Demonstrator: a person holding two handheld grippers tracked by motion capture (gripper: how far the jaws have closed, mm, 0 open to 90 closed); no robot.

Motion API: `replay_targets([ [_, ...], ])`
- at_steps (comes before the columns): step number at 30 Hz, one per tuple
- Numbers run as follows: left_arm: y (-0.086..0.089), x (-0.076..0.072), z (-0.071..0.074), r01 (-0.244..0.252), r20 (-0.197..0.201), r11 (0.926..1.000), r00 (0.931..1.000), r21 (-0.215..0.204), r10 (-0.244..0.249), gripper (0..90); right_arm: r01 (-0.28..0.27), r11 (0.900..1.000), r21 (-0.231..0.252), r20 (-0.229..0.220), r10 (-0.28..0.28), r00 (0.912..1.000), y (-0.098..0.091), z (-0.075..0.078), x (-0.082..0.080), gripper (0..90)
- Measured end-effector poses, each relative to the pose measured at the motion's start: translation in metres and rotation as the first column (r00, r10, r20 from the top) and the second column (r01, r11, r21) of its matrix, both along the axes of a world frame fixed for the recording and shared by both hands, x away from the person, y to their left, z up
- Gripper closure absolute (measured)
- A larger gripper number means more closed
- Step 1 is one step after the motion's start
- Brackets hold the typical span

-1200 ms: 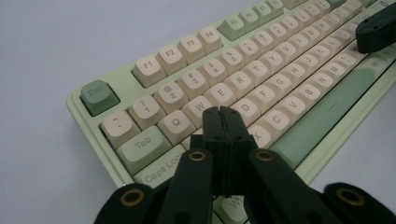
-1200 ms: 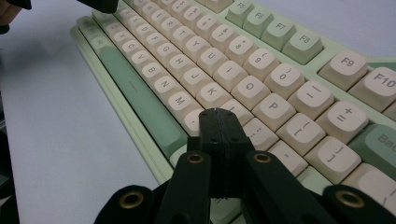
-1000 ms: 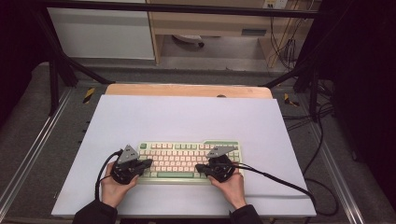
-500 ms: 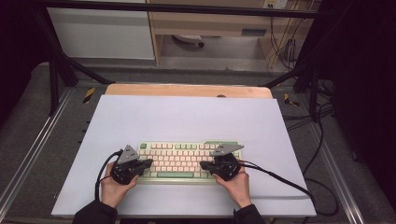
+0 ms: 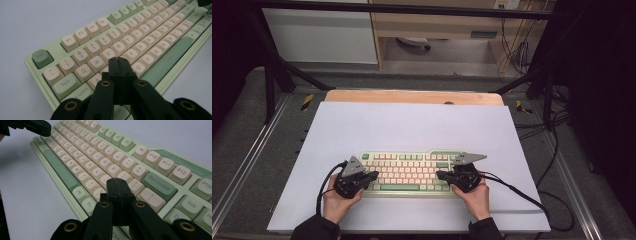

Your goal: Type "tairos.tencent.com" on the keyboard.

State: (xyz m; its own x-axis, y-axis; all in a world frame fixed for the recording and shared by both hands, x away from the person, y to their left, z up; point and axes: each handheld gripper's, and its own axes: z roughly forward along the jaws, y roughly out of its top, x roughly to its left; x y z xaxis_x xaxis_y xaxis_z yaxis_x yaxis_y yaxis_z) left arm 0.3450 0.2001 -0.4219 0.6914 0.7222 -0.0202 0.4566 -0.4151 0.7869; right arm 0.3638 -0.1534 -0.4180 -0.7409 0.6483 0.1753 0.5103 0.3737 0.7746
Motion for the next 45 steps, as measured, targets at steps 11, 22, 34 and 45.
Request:
replay_targets([
  [11,-0.018,0.002,0.006,0.020,0.008,0.9998,0.9998,0.003,-0.020,89.8,0.004,0.9999,-0.011,-0.004,-0.004,1.0000,-0.006,-0.001,-0.003,90.0],
  [22,-0.039,0.010,0.012,0.031,0.013,0.9994,0.9994,0.016,-0.032,89.8,0.001,0.9998,-0.018,-0.007,-0.001,1.0000,-0.007,-0.002,-0.004,90.0],
  [34,-0.055,0.022,0.009,0.024,0.001,0.9992,0.9997,0.030,-0.024,89.8,0.001,0.9997,-0.026,-0.006,-0.001,1.0000,-0.007,-0.003,-0.004,90.0],
  [45,-0.062,0.032,-0.002,0.016,-0.017,0.9992,0.9997,0.037,-0.016,89.8,0.002,0.9997,-0.025,-0.005,-0.002,1.0000,-0.007,-0.003,-0.004,90.0],
])
